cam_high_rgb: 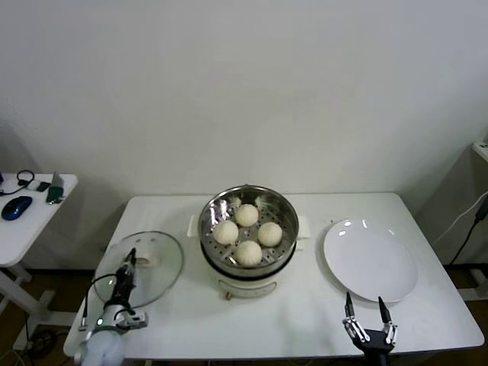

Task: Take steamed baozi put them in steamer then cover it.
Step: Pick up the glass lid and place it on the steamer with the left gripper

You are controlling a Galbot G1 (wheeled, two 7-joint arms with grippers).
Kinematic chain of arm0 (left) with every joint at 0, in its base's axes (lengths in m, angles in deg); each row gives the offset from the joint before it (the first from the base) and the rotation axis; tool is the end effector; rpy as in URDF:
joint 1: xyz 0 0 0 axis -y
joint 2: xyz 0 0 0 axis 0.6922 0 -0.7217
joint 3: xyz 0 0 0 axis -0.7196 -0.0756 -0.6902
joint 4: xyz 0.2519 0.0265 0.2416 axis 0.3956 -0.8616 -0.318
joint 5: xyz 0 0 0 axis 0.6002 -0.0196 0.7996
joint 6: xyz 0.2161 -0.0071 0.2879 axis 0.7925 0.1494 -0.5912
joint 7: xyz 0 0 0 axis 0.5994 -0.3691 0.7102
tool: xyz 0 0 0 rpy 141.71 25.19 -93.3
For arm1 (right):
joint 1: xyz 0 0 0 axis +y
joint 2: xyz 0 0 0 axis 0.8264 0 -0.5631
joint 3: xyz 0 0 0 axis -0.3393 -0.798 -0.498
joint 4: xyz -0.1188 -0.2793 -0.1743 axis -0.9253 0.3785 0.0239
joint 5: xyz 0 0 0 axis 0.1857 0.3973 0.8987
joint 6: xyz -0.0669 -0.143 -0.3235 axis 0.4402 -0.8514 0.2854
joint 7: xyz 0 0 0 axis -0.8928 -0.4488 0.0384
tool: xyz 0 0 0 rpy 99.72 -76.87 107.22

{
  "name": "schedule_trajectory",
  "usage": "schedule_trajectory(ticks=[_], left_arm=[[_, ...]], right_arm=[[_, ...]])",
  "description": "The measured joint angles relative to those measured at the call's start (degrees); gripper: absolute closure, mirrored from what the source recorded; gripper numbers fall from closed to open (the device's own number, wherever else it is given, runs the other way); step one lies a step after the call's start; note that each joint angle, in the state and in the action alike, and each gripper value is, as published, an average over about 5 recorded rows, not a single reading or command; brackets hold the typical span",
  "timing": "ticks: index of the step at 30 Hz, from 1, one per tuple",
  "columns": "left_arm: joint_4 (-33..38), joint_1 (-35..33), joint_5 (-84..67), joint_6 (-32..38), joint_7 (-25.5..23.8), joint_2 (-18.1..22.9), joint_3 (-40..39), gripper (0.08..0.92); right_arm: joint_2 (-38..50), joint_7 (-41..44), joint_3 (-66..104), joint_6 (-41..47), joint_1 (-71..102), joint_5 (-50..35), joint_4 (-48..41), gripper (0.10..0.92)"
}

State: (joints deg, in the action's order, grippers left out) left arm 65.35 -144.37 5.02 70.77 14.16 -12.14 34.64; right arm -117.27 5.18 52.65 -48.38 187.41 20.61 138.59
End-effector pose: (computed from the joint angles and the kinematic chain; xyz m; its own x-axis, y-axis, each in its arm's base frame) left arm 0.2673 0.1495 -0.4677 -0.9907 -0.1167 0.0706 0.0718 -0.0065 0.9974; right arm 0.0908 -0.0537 -0.4220 -0.9960 0.0755 -0.0480 0.0638 0.9757 0.2098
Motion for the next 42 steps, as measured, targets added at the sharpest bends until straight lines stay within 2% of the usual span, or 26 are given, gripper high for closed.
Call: schedule_trajectory(ticks=[2,9,17,31,37,42], left_arm=[[0.23,-0.08,-0.16,0.02,-0.01,0.04,-0.05,0.859],[3.54,-1.0,-1.95,-0.55,-0.81,-0.74,-0.19,0.862],[13.14,-2.15,-7.68,-3.85,-4.48,-4.3,-1.1,0.862],[33.98,0.4,-18.03,-18.07,-16.05,-12.68,-7.89,0.862],[39.98,3.23,-18.02,-25.55,-20.97,-13.41,-14.68,0.862],[42.11,6.0,-14.34,-31.46,-25.14,-12.13,-21.24,0.862]], right_arm=[[-0.05,0.0,0.08,-0.04,-0.02,0.09,0.01,0.203],[-0.25,-0.22,0.58,0.06,-0.12,1.03,-0.01,0.203],[0.33,-0.08,0.37,1.82,0.59,4.26,-0.12,0.203],[3.28,0.52,-1.09,3.99,1.03,6.25,0.27,0.203],[3.64,0.6,-1.13,3.9,1.03,6.46,0.04,0.203],[3.68,0.9,-1.23,3.17,0.46,6.42,-0.61,0.203]])
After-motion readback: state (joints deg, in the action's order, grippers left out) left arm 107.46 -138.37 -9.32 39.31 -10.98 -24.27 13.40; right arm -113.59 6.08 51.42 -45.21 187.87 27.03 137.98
